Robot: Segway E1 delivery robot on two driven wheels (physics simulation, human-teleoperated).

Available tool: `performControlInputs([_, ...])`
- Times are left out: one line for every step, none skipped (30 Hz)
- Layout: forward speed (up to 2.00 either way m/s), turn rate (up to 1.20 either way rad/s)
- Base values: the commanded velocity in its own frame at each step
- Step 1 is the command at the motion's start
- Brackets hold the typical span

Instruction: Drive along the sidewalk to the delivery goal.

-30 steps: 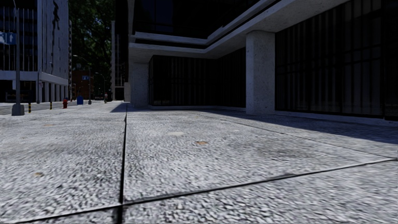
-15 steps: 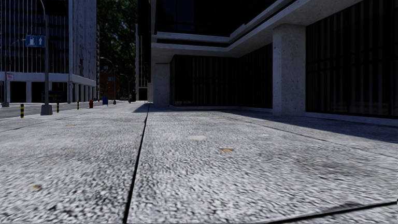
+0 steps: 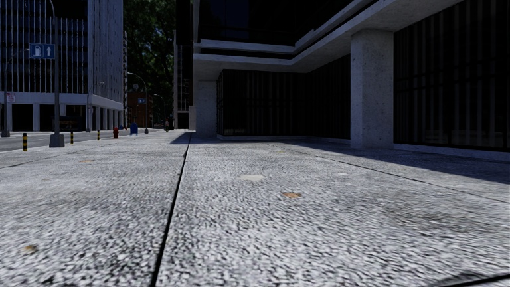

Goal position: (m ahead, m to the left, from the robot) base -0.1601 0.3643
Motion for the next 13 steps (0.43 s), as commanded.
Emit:
performControlInputs([0.00, 0.00])
performControlInputs([0.00, 0.00])
performControlInputs([0.00, 0.00])
performControlInputs([0.00, 0.00])
performControlInputs([0.00, 0.00])
performControlInputs([0.00, 0.00])
performControlInputs([0.00, 0.00])
performControlInputs([0.00, 0.00])
performControlInputs([0.00, 0.00])
performControlInputs([0.00, 0.00])
performControlInputs([0.00, 0.00])
performControlInputs([0.00, 0.00])
performControlInputs([0.00, 0.00])
